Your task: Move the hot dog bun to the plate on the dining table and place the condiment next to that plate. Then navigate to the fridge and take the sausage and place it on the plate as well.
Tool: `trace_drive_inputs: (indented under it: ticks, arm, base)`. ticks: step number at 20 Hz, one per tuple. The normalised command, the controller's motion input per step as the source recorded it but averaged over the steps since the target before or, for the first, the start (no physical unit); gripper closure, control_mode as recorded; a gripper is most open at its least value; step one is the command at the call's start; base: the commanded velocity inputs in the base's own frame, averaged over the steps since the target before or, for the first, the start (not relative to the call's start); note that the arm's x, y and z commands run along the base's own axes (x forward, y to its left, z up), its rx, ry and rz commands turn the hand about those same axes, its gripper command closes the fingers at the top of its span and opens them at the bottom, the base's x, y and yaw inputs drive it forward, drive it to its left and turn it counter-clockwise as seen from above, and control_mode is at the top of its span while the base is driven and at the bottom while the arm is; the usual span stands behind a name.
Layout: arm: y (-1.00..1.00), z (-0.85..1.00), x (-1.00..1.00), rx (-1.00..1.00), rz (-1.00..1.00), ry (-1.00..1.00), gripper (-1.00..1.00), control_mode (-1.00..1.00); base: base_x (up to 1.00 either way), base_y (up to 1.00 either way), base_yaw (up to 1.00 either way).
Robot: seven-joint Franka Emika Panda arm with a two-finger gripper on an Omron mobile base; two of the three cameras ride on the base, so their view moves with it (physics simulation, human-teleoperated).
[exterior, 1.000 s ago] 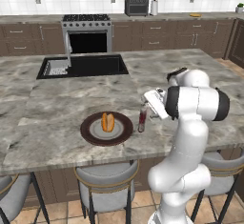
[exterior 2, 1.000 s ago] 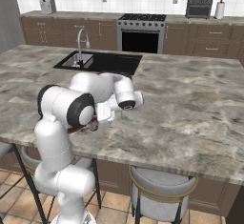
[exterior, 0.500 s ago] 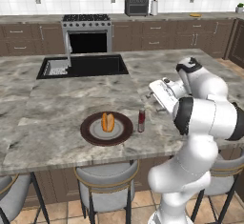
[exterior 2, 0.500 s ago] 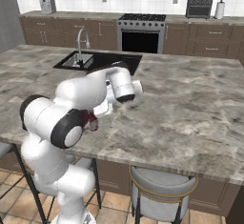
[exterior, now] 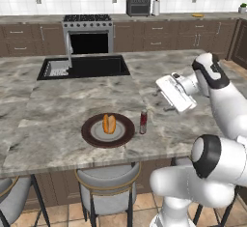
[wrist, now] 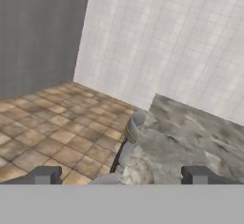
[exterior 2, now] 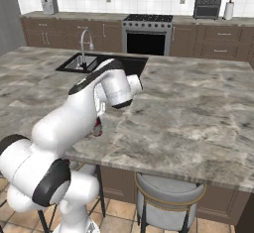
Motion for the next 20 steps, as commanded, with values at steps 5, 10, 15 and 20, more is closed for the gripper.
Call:
trace_drive_inputs:
  ticks: [5, 10, 15, 20]
  arm:
    - [0.04, 0.38, -0.70, -0.02, -0.31, 0.33, -1.00, -1.00]
    - [0.00, 0.20, -0.67, 0.00, -0.41, 0.41, -1.00, -1.00]
    - [0.00, 0.21, -0.65, 0.00, -0.43, 0.42, -1.00, -1.00]
    - [0.00, 0.36, -0.69, 0.00, -0.41, 0.33, -1.00, -1.00]
  base:
    - [0.00, 0.00, 0.00]
    - [0.00, 0.00, 0.00]
    - [0.00, 0.00, 0.00]
    - [0.00, 0.00, 0.00]
